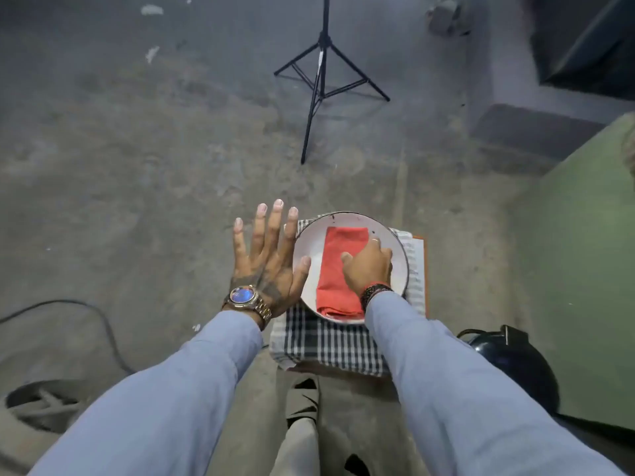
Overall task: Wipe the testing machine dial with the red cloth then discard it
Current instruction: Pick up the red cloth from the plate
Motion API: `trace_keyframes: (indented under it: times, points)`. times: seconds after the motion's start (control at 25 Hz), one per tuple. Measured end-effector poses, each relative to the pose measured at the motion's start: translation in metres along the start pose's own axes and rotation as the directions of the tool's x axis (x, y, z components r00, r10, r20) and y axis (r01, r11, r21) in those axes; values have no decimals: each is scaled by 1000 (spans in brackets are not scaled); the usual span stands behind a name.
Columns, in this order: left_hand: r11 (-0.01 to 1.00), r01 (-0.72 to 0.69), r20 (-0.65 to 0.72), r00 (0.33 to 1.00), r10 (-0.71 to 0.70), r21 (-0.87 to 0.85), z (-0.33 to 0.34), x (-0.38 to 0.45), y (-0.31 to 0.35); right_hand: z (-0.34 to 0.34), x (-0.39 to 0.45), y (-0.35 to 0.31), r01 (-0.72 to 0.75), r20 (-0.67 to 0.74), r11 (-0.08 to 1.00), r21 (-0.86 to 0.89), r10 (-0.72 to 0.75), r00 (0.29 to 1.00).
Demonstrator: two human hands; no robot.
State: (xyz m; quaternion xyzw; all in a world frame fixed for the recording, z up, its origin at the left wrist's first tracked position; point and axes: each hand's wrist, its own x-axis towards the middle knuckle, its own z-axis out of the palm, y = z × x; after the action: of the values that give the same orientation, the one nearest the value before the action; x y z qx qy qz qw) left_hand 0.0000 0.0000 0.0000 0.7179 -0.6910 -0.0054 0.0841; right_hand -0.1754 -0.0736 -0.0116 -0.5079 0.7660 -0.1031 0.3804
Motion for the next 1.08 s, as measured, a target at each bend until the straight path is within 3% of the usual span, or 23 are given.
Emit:
trace_keyframes:
  times: [0.2,0.32,0.56,0.68,0.72,0.8,0.88,0.96,1.08]
  points:
    - [1000,-10,4,1000,10,7,32,34,-30,30,44,-16,-347,-19,935,-74,347,938]
    - [999,-46,-42,998,46,2,37,55,-35,35,54,-15,-440,-5,896,-54,441,898]
    - [998,-56,-67,996,56,-9,39,77,-19,30,60,5,-291,101,956,-23,292,951]
    - [999,-42,-75,996,41,-6,36,79,-9,23,59,15,-211,113,943,258,188,976]
    - [999,-38,-71,997,38,0,33,78,-3,20,59,18,-239,181,872,428,176,968]
    - [999,-52,-83,995,52,2,25,79,9,10,54,24,-366,406,616,697,82,910]
    - [999,-52,-115,992,52,5,13,79,21,-4,45,30,-497,562,399,770,-56,825]
    - [1000,-14,-158,987,10,-19,0,79,28,-19,36,34,-518,562,232,823,-205,802]
    - [994,83,-231,968,-96,-65,-29,85,32,-45,22,32,-462,396,-53,885,-436,808]
